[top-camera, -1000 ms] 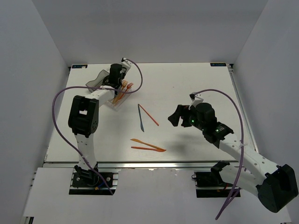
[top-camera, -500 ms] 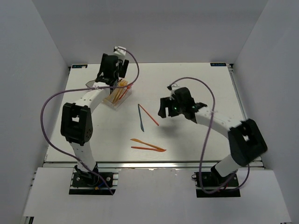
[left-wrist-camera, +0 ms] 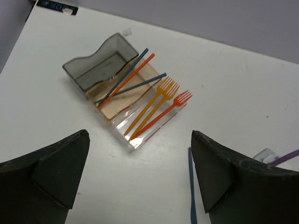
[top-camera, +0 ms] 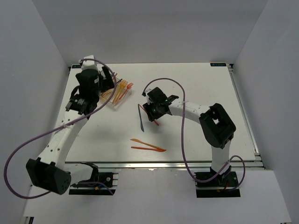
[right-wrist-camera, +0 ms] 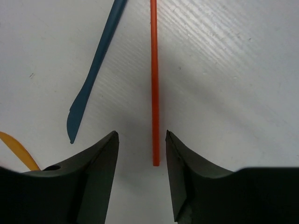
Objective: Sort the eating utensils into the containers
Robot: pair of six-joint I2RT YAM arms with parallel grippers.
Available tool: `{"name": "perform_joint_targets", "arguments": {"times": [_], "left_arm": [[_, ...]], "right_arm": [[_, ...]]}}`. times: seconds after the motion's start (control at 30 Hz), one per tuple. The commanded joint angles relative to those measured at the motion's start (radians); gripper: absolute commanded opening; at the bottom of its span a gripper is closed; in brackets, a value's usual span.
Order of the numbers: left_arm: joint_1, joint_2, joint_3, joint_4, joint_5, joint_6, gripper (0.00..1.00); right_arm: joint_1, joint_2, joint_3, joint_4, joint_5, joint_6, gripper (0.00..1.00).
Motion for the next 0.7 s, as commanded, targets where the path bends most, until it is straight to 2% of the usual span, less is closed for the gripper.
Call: {"name": "perform_joint_targets", "arguments": {"times": [0.0, 0.07, 0.1, 0.27, 0.4, 0.47, 0.5, 0.6, 0.67], "left_arm": [[0.0, -0.059, -0.093, -0.043, 0.013, -0.029, 0.98], [-0.002, -0.07, -0.131, -0.06, 0.031, -0.026, 0.98], [0.0, -0.086, -0.145, -0.069, 0.041, -0.021, 0.98], [-0.002, -0.159, -0.239, -0.051, 0.081, -0.001, 0.98], [0.0, -0.202, -0.293, -0.057, 0.099, 0.005, 0.98], [0.0, -0.222, -0.323, -0.052, 0.117, -0.007, 0.98], [0.0, -0.23, -0.334, -0.043, 0.131, -0.015, 0.98], [0.0, -0.251, -0.366, -0.003, 0.208, -0.062, 0.98], [0.0, -0.26, -0.4, 0.043, 0.32, -0.125, 0.98]], "right_arm": [[0.005, 0.032, 0.039, -0.063, 0.021, -0.008, 0.49], [0.008, 0.061, 0.036, -0.065, 0.025, -0.003, 0.48], [0.01, 0.072, 0.039, -0.068, 0.039, 0.003, 0.42], [0.008, 0.119, 0.048, -0.081, 0.094, 0.023, 0.36], [0.007, 0.144, 0.058, -0.109, 0.117, 0.035, 0.16], [0.004, 0.151, 0.055, -0.132, 0.133, 0.057, 0.09], [-0.005, 0.152, 0.053, -0.14, 0.154, 0.069, 0.0], [-0.04, 0.122, 0.036, -0.158, 0.18, 0.133, 0.0], [-0.06, 0.065, 0.018, -0.151, 0.18, 0.167, 0.0]]}}
